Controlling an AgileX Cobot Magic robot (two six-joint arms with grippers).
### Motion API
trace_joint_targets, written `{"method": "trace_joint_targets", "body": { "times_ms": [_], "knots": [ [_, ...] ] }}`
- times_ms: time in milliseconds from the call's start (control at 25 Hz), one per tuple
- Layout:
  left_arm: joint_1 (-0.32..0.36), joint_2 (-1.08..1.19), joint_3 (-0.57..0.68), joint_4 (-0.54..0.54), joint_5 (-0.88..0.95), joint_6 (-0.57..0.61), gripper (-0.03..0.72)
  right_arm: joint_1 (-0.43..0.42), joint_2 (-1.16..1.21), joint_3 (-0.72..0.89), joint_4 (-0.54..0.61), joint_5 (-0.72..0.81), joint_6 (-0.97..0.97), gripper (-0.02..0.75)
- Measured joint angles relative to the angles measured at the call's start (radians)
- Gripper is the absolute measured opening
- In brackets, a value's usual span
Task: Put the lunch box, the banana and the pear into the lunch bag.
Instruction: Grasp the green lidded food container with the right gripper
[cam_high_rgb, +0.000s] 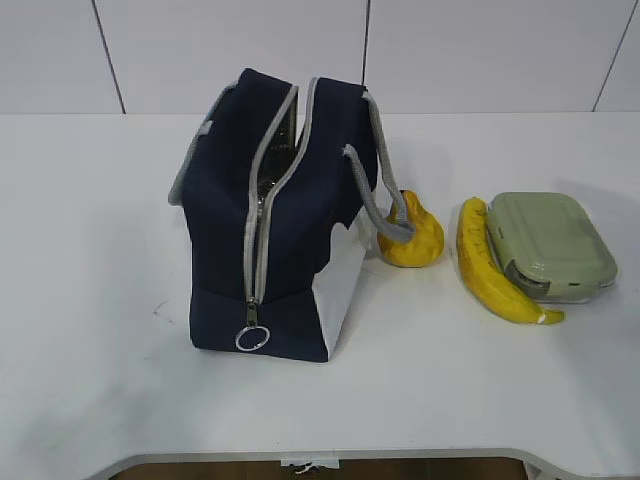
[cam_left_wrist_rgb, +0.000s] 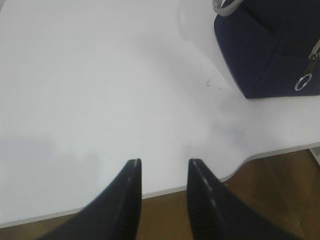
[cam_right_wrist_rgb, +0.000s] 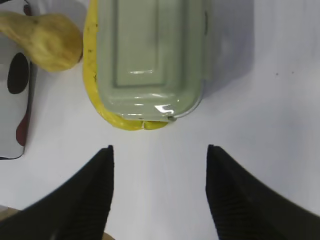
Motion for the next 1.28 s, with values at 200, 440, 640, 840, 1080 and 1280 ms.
{"method": "trace_joint_targets", "body": {
  "times_ms": [200, 440, 640, 840, 1080, 1280],
  "knots": [
    [0.000, 0.000, 0.000, 0.000, 0.000, 0.000, 0.239, -0.098, 0.164, -0.085, 0.114, 0.142, -0.185, 0.454],
    [0.000, 0.000, 0.000, 0.000, -0.002, 0.000, 0.239, -0.106, 0.347, -0.211, 0.237, 0.172, -0.301, 0.454],
    [0.000, 0.000, 0.000, 0.000, -0.002, 0.000, 0.239, -0.106, 0.449, -0.262, 0.268, 0.172, -0.316, 0.454],
    [0.000, 0.000, 0.000, 0.000, -0.002, 0.000, 0.239, -0.106, 0.458, -0.265, 0.310, 0.170, -0.318, 0.454],
    [0.000, 0.000, 0.000, 0.000, -0.002, 0.000, 0.239, -0.106, 0.460, -0.265, 0.357, 0.170, -0.318, 0.483],
    [0.000, 0.000, 0.000, 0.000, -0.002, 0.000, 0.239, -0.096, 0.478, -0.267, 0.367, 0.170, -0.318, 0.594]
  ]
}}
